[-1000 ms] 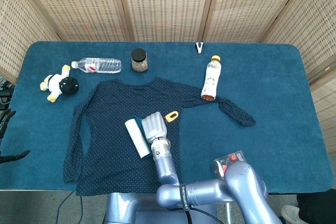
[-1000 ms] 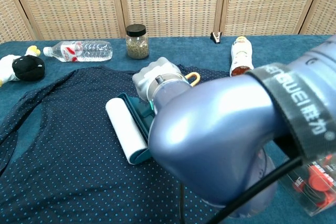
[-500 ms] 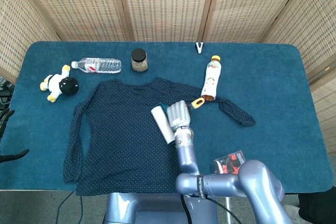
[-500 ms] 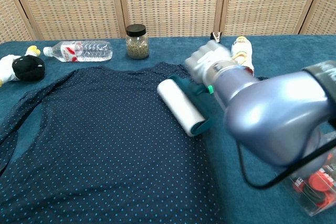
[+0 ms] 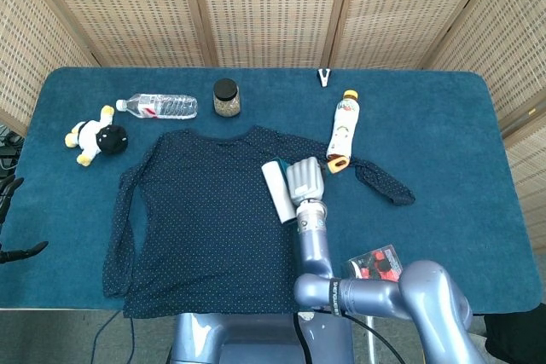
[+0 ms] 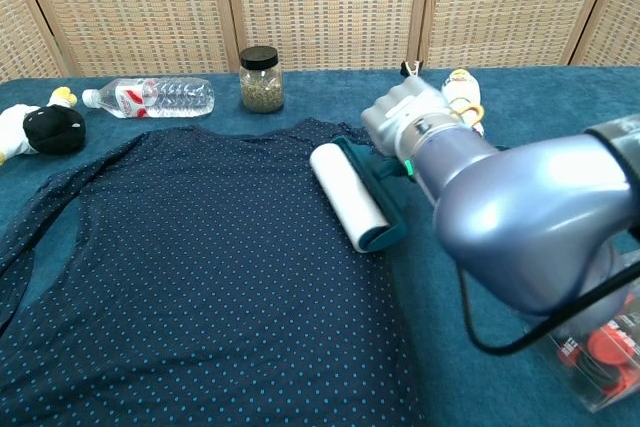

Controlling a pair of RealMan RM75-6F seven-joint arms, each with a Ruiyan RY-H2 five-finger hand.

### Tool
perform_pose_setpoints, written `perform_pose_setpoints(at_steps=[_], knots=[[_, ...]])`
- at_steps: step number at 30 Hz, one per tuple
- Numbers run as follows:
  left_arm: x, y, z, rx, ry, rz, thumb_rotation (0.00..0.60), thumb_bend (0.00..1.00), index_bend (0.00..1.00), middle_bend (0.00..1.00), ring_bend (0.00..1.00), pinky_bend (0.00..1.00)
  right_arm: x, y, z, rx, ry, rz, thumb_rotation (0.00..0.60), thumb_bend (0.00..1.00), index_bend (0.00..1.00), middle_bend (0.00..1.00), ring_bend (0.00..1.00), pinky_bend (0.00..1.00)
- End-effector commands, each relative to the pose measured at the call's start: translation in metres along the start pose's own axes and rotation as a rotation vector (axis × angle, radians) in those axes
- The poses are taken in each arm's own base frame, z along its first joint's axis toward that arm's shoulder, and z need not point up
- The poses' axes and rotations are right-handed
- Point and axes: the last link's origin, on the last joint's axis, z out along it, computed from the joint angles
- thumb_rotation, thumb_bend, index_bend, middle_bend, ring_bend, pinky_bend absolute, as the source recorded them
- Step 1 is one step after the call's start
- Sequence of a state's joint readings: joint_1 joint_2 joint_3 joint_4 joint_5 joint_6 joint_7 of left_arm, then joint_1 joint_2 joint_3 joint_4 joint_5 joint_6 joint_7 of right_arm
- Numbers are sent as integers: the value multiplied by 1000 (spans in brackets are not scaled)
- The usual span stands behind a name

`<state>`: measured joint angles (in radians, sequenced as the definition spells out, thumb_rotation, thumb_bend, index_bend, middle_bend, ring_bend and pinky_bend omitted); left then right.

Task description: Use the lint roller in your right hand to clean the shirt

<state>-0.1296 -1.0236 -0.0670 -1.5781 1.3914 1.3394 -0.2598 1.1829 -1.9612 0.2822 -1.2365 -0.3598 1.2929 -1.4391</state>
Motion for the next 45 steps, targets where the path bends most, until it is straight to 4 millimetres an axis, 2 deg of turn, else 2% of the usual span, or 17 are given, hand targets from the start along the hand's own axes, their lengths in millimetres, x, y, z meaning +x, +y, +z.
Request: perform_pose_setpoints(at_steps=[1, 4, 7, 10, 15, 18, 22, 25, 32, 37, 42, 45], knots=[[-1, -1, 0, 4, -4, 0, 600, 0, 0, 0, 0, 0, 17, -29, -15, 51, 30, 9, 600, 958, 763, 1000, 1000, 1000], [0, -2, 1, 7, -4, -1, 600, 0, 0, 0, 0, 0, 28, -48, -23, 76, 45, 19, 600, 959, 763, 1000, 1000, 1000], [0, -3, 1, 12, -1, -4, 600, 0, 0, 0, 0, 0, 40, -78, -40, 131, 66, 3, 600, 958, 763, 1000, 1000, 1000], [0, -4, 2, 17, -5, -5, 600, 0, 0, 0, 0, 0, 47, -97, -50, 160, 80, -15, 600, 959, 763, 1000, 1000, 1000], [0, -6, 3, 23, -10, -5, 600, 0, 0, 0, 0, 0, 59, -118, -61, 200, 107, -8, 600, 960, 762, 1000, 1000, 1000], [0, -8, 4, 28, -6, -9, 600, 0, 0, 0, 0, 0, 59, -122, -62, 204, 111, -15, 600, 960, 762, 1000, 1000, 1000], [0, -8, 4, 28, -5, -8, 600, 0, 0, 0, 0, 0, 49, -113, -55, 176, 101, -39, 600, 959, 762, 1000, 1000, 1000], [0, -8, 3, 29, -4, -4, 600, 0, 0, 0, 0, 0, 36, -95, -42, 126, 79, -62, 600, 959, 762, 1000, 1000, 1000], [-5, -4, 5, 28, -10, 20, 600, 0, 0, 0, 0, 0, 5, -37, -10, -2, 44, -121, 600, 959, 763, 1000, 1000, 1000], [-8, -1, 7, 34, -13, 32, 600, 0, 0, 0, 0, 0, -10, -7, 5, -63, 22, -160, 600, 958, 760, 1000, 1000, 1000], [-10, 1, 7, 33, -19, 39, 600, 0, 0, 0, 0, 0, -15, 0, 7, -67, 17, -162, 600, 959, 759, 1000, 1000, 1000], [-11, 2, 7, 35, -22, 41, 600, 0, 0, 0, 0, 0, -10, -7, 2, -36, 32, -168, 600, 959, 759, 1000, 1000, 1000]])
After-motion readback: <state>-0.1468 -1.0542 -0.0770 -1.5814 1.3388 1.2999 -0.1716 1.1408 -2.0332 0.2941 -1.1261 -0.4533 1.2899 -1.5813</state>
